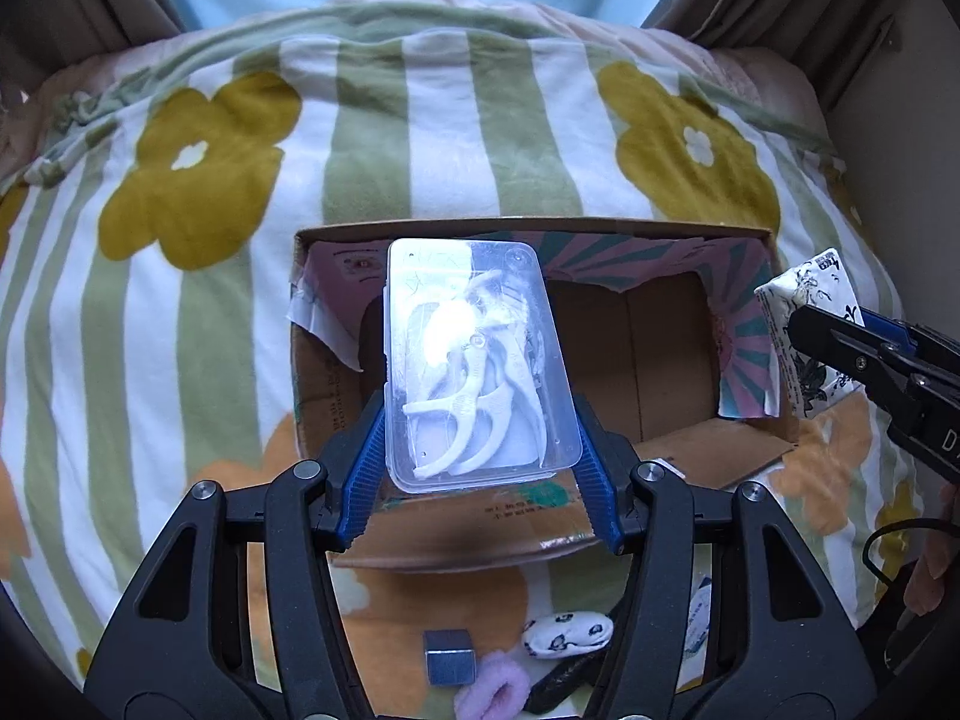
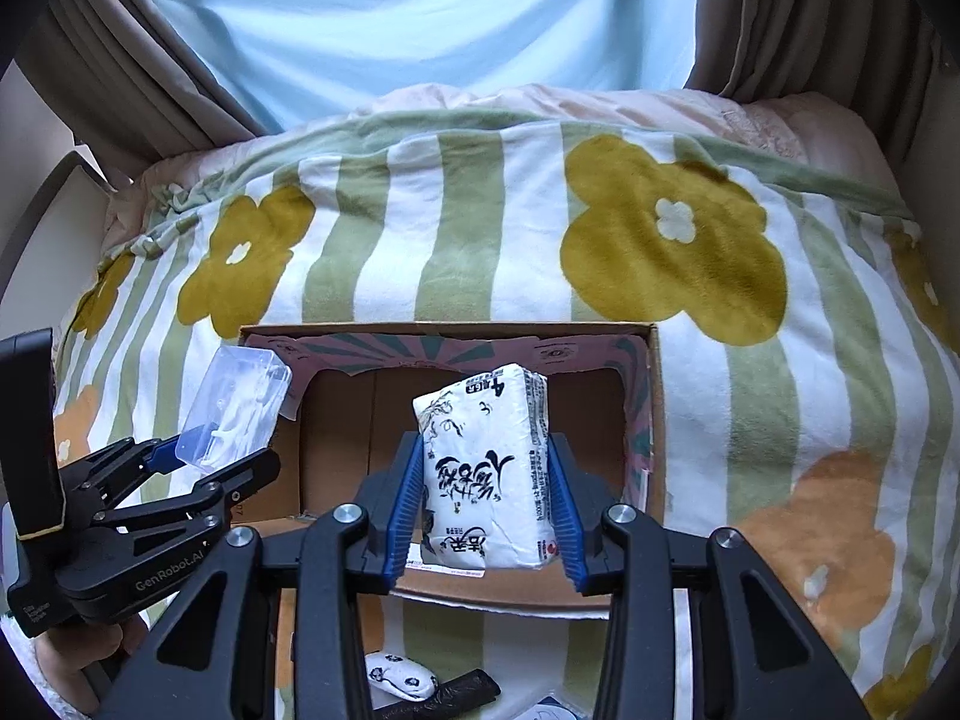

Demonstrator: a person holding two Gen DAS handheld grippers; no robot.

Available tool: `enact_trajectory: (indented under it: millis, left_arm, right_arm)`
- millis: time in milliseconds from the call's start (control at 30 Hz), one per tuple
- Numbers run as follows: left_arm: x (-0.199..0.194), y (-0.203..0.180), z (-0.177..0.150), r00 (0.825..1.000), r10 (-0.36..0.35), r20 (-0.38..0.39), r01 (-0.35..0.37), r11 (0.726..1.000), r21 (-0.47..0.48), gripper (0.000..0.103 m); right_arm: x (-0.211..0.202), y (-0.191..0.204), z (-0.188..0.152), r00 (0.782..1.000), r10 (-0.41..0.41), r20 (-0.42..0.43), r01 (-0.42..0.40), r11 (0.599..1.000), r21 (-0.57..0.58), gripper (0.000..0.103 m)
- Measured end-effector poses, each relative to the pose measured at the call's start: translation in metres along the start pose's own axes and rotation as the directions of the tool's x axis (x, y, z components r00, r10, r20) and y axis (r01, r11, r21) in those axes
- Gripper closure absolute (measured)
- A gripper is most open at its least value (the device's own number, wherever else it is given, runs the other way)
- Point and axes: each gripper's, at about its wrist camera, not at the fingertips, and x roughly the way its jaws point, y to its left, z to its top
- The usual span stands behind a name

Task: Organize objects
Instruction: 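Carry both items into the cardboard box and open both tools to release them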

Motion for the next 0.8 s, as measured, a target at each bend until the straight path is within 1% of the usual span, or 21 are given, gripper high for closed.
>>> enact_trajectory:
  millis: [233,367,500,600,767,800]
  left_arm:
    - [0.062,-0.002,0.02,0.996,0.002,-0.094,0.0,1.0,0.025,0.05]
    - [0.091,-0.004,0.023,0.99,0.016,-0.141,-0.01,0.999,0.046,0.05]
    - [0.106,-0.004,0.019,0.985,0.014,-0.173,-0.005,0.999,0.053,0.05]
    - [0.11,-0.003,0.018,0.983,0.011,-0.185,-0.002,0.999,0.049,0.05]
    - [0.113,0.0,0.024,0.979,0.028,-0.204,-0.018,0.999,0.051,0.049]
    - [0.115,0.0,0.026,0.976,0.021,-0.215,-0.012,0.999,0.043,0.047]
  right_arm:
    - [0.07,0.007,0.006,0.994,0.015,-0.11,-0.025,0.995,-0.092,0.066]
    - [0.101,0.002,0.002,0.986,0.006,-0.167,-0.024,0.994,-0.105,0.066]
    - [0.111,-0.002,-0.004,0.982,0.013,-0.189,-0.035,0.993,-0.115,0.066]
    - [0.112,-0.003,-0.006,0.981,0.018,-0.192,-0.043,0.991,-0.13,0.066]
    - [0.112,-0.006,-0.003,0.981,0.046,-0.188,-0.069,0.991,-0.118,0.066]
    - [0.113,-0.004,-0.002,0.981,0.054,-0.184,-0.079,0.989,-0.128,0.063]
